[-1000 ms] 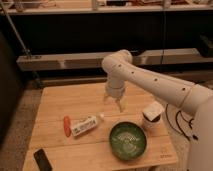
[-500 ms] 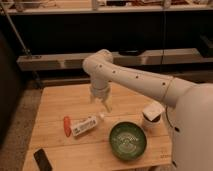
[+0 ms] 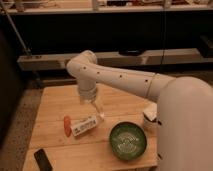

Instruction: Place the pepper in the ceramic bowl

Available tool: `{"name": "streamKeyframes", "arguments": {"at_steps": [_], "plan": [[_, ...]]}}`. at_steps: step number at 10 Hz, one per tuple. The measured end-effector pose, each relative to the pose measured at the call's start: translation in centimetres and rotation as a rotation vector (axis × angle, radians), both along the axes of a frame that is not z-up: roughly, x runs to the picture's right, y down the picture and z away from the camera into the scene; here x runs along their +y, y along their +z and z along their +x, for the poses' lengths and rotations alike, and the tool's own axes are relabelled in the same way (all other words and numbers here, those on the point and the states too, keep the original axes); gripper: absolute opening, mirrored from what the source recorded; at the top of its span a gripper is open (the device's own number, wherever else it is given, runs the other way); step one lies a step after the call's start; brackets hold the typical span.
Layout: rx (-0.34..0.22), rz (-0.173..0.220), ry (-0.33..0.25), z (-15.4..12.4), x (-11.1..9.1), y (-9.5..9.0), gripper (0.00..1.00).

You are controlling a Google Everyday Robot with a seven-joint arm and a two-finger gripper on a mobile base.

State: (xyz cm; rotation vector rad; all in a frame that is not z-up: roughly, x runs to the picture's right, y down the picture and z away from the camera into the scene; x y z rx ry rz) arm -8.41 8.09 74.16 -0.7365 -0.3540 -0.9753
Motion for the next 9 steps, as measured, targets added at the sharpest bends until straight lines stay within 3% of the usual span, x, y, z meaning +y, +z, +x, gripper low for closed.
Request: {"name": "streamKeyframes", "arguments": {"at_steps": [4,6,9], "plan": [[-0.003,0.009,-0.004,-3.0,-0.6,1.2,0.66],[0.017,0.008,0.017,-3.4,-0.1,1.5,0.66],[0.002,0.017,0.025,-6.3,0.5,2.4,0.66]]}}
